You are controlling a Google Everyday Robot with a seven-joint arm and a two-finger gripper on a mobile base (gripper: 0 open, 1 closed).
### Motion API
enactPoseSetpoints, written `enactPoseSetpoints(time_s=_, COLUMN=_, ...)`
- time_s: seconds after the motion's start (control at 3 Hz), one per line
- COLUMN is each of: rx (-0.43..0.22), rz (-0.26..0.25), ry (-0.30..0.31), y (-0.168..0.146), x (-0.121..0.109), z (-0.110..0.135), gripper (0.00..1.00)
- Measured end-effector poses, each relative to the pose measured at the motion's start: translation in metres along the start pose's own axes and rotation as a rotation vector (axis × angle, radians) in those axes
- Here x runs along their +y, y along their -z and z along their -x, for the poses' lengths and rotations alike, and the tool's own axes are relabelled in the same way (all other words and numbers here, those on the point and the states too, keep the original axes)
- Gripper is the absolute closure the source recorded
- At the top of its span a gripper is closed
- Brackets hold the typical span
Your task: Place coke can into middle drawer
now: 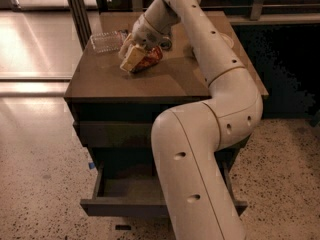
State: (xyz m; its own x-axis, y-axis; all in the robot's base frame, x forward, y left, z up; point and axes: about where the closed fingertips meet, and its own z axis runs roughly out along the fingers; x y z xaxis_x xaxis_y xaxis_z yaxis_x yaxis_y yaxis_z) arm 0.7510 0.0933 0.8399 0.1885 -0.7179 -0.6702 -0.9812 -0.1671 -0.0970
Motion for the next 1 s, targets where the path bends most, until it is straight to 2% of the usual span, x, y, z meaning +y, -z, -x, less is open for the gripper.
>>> enactPoseSetpoints(time_s=0.33, rx=-0.041, rz=0.002, ry=0.025, y=-0.003, x=-0.001, z=0.017, gripper=1.0)
enactPoseSetpoints(time_s=0.67, rx=-0.092, rz=0.059, ry=0.026, y=0.003, x=0.017, z=0.044, gripper=1.0)
enactPoseSetpoints(time_s=1.0, rx=-0.159, rz=0.104, ry=-0.002, y=0.018, x=0.035, z=0.066, gripper=1.0)
